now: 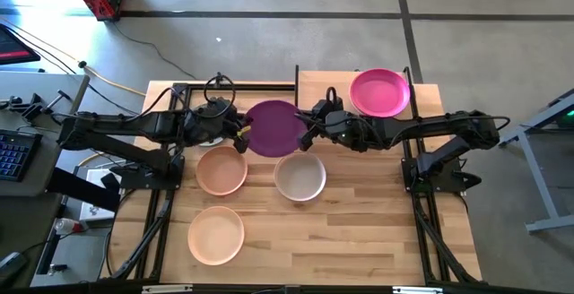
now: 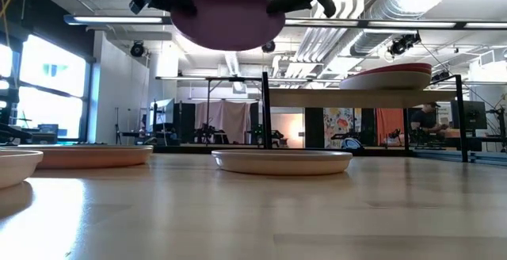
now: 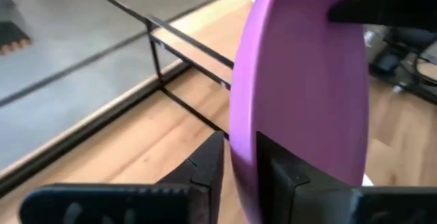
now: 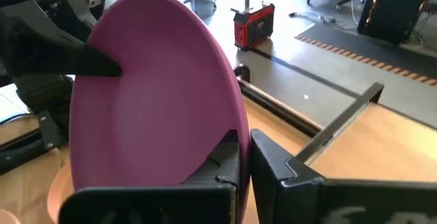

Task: Place and stack plates onto a shelf
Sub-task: Stack the violet plate on top of the pink plate on the shelf

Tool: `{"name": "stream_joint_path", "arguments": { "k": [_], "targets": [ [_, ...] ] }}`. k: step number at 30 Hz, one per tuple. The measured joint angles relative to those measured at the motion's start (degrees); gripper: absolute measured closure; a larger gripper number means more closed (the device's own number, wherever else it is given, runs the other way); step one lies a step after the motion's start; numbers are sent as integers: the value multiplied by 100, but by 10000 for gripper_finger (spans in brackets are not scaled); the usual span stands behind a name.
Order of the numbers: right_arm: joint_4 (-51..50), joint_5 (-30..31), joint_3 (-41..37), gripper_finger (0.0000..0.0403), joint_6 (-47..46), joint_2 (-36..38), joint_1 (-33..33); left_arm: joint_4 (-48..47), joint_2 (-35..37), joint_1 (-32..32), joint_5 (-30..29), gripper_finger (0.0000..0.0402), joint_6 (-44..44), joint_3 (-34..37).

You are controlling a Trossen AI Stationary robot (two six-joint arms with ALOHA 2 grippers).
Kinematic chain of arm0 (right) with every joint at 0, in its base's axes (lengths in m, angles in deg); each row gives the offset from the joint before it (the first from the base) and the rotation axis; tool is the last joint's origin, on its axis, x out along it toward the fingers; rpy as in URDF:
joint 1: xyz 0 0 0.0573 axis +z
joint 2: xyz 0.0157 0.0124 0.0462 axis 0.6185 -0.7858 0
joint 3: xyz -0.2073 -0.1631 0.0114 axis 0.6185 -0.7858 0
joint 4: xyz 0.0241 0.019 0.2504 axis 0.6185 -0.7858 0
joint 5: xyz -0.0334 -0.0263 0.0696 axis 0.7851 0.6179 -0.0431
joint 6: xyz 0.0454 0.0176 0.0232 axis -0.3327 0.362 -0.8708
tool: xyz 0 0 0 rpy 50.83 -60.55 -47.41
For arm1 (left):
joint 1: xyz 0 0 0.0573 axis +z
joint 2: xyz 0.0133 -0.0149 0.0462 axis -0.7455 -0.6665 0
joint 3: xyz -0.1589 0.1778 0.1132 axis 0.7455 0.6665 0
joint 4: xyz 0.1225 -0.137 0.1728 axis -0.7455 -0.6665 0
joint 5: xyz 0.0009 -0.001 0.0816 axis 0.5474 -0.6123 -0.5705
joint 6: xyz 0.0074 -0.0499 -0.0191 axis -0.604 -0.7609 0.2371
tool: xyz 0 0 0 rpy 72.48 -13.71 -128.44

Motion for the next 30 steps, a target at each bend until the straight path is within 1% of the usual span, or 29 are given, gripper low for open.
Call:
{"name": "stream_joint_path", "arguments": {
  "k": [3,6,11,14,17,19,23,30],
  "targets": [
    [-72,50,0,403,-30,39,-1,202,5,86,275,315,-5,0],
    [-158,167,0,402,-20,146,-4,501,46,87,364,301,45,0],
    [-701,376,0,402,-60,550,-39,928,303,85,290,294,370,2],
    [-953,645,0,402,-31,850,-43,1186,503,85,95,295,531,1],
    [-1326,977,0,402,-56,1200,-103,1337,685,85,84,295,648,0],
    [-1745,1024,0,402,-260,1457,-243,1352,792,80,99,294,699,0],
    [-2723,1053,2,402,-1012,2003,-705,1279,915,74,176,294,704,0],
    [-4345,859,2,402,-2133,2877,-1498,1143,913,74,248,294,703,0]
  ]
}}
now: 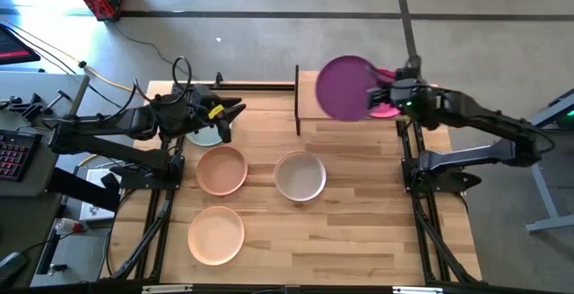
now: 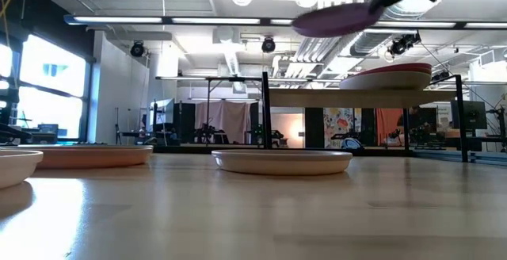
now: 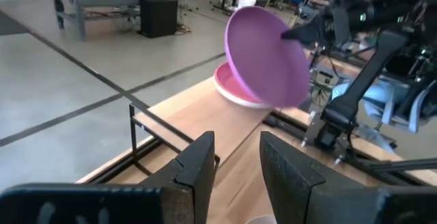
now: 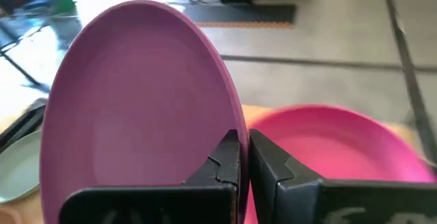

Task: Place and stack plates onto a shelf
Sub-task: Stack the violet plate on top of the pink plate on the shelf

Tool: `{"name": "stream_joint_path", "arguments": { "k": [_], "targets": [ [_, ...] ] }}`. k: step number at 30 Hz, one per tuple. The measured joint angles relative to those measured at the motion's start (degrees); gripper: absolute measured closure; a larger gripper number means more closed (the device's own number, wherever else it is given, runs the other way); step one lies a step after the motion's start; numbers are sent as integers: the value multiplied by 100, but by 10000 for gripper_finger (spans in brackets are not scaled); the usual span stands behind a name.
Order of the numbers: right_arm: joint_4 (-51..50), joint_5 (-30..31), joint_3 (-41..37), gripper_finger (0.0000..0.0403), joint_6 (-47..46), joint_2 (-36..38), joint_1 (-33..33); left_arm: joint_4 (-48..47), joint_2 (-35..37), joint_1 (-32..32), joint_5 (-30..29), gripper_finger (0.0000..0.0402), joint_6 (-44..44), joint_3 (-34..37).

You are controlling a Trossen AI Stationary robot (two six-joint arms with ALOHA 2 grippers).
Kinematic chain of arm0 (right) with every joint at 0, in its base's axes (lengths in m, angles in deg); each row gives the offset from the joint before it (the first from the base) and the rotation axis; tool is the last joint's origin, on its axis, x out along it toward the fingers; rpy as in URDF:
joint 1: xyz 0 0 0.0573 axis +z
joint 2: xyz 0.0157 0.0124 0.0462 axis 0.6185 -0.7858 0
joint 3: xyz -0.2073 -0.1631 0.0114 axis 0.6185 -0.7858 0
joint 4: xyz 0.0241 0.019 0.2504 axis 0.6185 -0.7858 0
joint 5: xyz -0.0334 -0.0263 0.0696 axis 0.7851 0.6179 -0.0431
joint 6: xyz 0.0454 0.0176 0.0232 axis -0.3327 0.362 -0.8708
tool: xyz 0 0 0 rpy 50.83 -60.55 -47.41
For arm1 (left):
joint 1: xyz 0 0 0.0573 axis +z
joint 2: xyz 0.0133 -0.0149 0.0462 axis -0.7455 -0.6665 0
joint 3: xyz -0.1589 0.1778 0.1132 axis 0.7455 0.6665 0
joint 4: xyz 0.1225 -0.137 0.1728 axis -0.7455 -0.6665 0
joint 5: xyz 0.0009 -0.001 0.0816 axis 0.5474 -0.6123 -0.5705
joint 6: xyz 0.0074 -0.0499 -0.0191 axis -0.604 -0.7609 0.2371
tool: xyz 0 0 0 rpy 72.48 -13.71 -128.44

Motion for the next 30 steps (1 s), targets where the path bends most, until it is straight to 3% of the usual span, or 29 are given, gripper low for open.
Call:
{"name": "stream_joint_path", "arguments": {
  "k": [9,21,30],
  "targets": [
    [-1583,-432,0,403,-766,1034,-789,-329,-60,0,2,295,-1,4],
    [-2197,-394,-45,403,-1412,1921,-1067,-322,-69,0,0,294,54,2],
    [-1051,-325,-1797,403,-2553,2794,-1067,-326,-69,0,0,293,59,2]
  ]
}}
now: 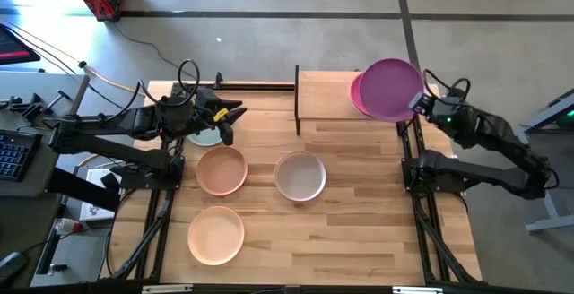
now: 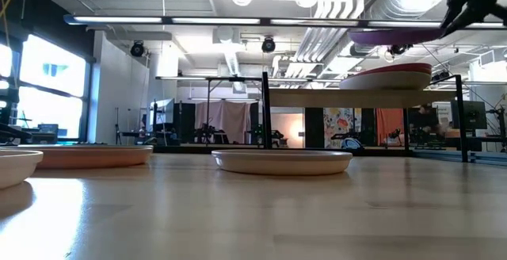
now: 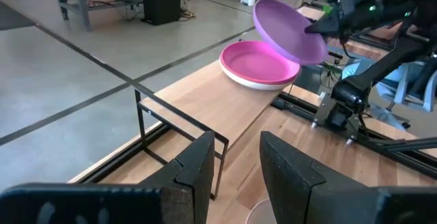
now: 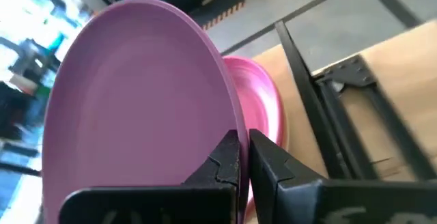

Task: Place and stack plates onto a shelf
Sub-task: Stack the violet plate on top of the pink plate on the shelf

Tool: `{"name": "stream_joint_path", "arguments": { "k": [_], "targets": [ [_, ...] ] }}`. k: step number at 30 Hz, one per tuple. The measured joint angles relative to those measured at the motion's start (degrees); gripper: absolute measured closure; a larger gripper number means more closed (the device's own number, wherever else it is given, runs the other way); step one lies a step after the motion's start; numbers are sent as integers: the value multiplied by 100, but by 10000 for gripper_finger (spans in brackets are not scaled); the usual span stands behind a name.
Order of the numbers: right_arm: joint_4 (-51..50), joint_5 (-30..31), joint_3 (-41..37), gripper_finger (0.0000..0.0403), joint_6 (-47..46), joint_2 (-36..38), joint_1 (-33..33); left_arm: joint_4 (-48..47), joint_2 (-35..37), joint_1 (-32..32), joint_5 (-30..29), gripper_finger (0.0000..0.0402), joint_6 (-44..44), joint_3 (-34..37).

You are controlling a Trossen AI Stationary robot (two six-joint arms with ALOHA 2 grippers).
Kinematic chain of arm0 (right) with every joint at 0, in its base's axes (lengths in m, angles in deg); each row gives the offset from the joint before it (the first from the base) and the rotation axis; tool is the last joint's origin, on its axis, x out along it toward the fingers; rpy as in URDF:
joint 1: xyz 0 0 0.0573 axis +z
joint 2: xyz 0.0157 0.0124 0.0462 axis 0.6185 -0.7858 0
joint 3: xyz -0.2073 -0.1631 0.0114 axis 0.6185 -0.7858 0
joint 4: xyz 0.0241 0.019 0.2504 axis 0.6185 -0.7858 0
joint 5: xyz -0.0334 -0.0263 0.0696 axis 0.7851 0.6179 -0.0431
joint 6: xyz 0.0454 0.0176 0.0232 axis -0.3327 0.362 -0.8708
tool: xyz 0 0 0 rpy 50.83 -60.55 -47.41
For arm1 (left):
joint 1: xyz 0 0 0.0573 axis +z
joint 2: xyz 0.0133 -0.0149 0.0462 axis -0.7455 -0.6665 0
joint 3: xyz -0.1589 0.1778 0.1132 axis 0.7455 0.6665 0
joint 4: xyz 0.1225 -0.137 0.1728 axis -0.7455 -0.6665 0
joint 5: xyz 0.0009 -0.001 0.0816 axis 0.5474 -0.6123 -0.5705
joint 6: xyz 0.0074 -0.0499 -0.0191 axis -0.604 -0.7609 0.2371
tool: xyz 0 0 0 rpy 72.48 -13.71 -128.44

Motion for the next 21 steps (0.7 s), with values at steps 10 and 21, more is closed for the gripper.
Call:
{"name": "stream_joint_path", "arguments": {
  "k": [10,21],
  "targets": [
    [754,54,-961,403,-1141,-57,-2,5,0,0,0,293,0,0],
    [1076,-126,-870,403,-929,-672,-589,-246,0,0,-1,293,-11,0]
  ]
}}
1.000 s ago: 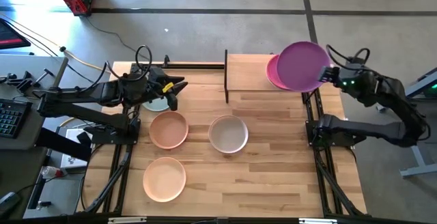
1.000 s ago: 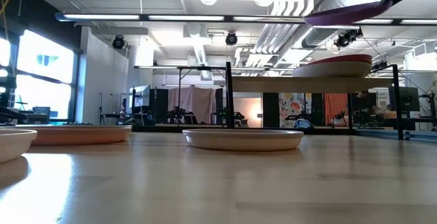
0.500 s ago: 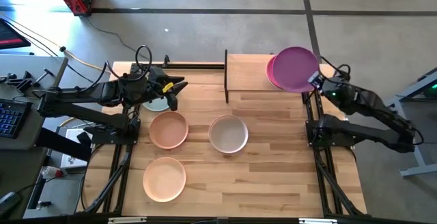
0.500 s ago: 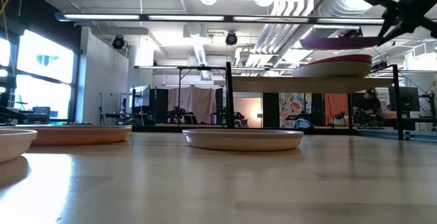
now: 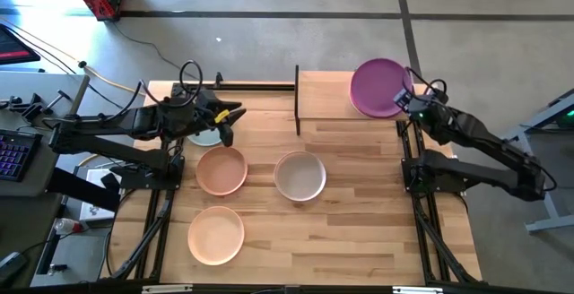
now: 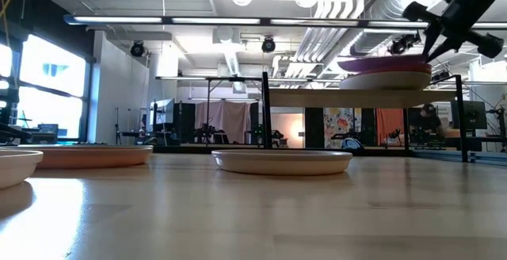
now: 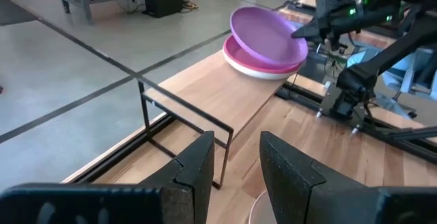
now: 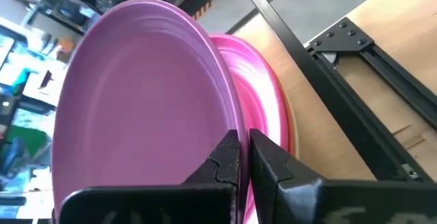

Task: Place and stack plates onto a shelf
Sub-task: Stack the violet plate on top of the pink plate on the shelf

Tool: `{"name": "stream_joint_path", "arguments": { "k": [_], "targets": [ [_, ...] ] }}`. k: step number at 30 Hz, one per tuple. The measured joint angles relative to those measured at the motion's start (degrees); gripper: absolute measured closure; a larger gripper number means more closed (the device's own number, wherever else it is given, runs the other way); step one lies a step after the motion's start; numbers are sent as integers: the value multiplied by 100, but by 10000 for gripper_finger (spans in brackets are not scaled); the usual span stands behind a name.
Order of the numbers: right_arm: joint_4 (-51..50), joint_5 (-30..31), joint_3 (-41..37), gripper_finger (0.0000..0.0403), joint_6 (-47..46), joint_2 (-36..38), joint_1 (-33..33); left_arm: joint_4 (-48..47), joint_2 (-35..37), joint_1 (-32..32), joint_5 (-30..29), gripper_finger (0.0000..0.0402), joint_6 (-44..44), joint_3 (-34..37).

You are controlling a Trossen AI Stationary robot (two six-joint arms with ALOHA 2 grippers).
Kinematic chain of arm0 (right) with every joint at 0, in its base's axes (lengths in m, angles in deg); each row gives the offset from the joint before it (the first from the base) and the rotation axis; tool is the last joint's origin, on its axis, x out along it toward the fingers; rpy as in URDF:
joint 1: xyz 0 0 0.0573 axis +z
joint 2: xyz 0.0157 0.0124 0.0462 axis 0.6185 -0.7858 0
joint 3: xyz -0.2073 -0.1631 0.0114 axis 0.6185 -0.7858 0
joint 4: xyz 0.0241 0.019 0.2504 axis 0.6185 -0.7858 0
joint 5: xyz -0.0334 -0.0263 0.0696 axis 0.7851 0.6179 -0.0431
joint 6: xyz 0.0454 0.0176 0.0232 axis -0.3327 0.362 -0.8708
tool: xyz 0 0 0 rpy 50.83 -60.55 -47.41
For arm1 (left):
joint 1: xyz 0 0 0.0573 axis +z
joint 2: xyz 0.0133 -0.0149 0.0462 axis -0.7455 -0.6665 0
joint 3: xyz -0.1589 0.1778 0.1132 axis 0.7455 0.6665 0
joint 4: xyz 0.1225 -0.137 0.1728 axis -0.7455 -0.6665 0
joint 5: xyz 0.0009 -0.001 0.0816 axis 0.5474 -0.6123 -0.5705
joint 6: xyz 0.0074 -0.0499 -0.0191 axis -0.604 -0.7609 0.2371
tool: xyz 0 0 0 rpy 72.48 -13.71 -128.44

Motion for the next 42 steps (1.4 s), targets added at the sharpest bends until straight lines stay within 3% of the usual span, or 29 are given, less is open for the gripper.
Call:
{"name": "stream_joint_path", "arguments": {
  "k": [15,29,39,42],
  "targets": [
    [88,-466,22,401,381,-95,-492,-61,0,0,1,293,0,0],
    [123,-447,22,305,457,-44,-500,-57,0,0,0,293,-4,0],
    [178,-513,22,292,605,567,-497,-57,0,-2,1,293,-149,0],
    [356,-798,22,292,767,688,-482,-59,2,0,1,293,-149,0]
  ]
}}
